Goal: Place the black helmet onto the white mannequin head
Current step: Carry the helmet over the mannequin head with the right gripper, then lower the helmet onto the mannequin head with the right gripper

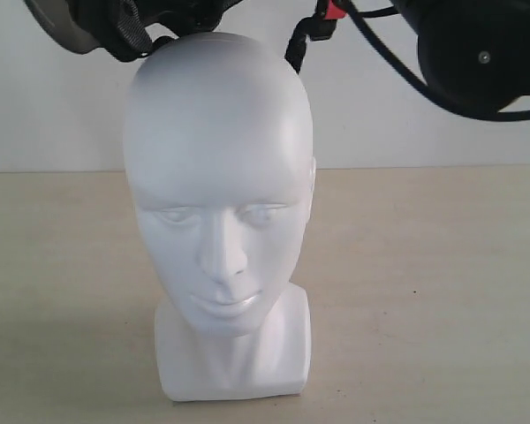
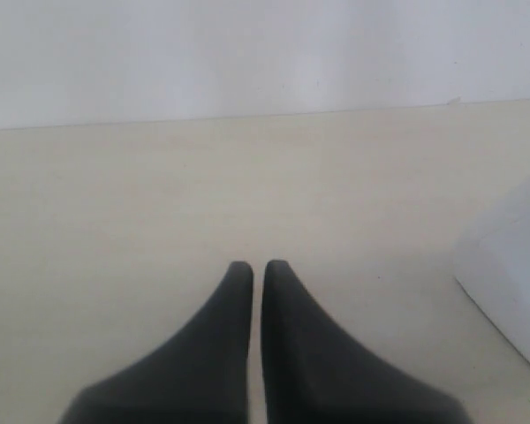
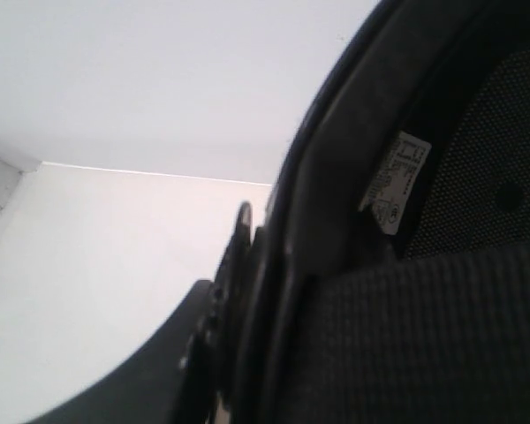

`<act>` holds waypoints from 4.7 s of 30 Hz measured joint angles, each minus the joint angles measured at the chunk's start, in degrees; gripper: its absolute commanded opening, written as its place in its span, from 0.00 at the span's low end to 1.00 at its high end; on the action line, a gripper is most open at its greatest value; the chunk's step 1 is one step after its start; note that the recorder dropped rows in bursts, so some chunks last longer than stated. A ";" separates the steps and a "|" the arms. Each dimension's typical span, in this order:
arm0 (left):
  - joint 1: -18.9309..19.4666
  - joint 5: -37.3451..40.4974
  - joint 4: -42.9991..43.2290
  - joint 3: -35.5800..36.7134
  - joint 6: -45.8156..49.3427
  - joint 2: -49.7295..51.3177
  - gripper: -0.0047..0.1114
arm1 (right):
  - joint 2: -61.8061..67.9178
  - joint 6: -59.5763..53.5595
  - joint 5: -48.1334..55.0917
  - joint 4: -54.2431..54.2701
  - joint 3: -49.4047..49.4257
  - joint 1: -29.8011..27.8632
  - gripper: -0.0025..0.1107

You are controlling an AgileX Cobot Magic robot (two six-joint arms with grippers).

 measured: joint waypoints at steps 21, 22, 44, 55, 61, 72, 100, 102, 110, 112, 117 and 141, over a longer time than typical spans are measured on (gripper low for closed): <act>0.00 0.00 0.00 0.00 0.00 0.00 0.08 | 0.78 -1.92 -1.39 -1.88 0.00 2.41 0.02; 0.00 0.00 0.00 0.00 0.00 0.00 0.08 | 0.78 -1.26 -0.78 -2.14 0.00 2.41 0.02; 0.00 0.00 0.00 0.00 0.00 0.00 0.08 | -5.21 2.05 -4.80 0.26 12.87 1.96 0.02; 0.00 0.00 0.00 0.00 0.00 0.00 0.08 | -5.83 2.17 -9.85 0.12 18.22 1.87 0.02; 0.00 0.00 0.00 0.00 0.00 0.00 0.08 | -6.26 2.40 -13.14 1.01 21.47 1.87 0.02; 0.00 0.00 0.00 0.00 0.00 0.00 0.08 | -6.63 1.38 -14.69 1.82 22.94 1.83 0.02; 0.00 0.00 0.00 0.00 0.00 0.00 0.08 | -14.75 -5.52 7.04 0.16 23.52 1.83 0.02; 0.00 0.00 0.00 0.00 0.00 0.00 0.08 | -15.70 -6.44 9.38 0.96 23.52 1.83 0.02; 0.00 0.00 0.00 0.00 0.00 0.00 0.08 | -20.53 -11.36 21.11 3.10 23.59 2.29 0.02; 0.00 0.00 0.00 0.00 0.00 0.00 0.08 | -21.25 -12.21 22.82 3.33 23.59 2.29 0.02; 0.00 0.00 0.00 0.00 0.00 0.00 0.08 | -22.22 -14.61 26.22 4.30 23.59 2.42 0.02; 0.00 0.00 0.00 0.00 0.00 0.00 0.08 | -24.60 -23.98 39.94 7.82 22.51 2.21 0.02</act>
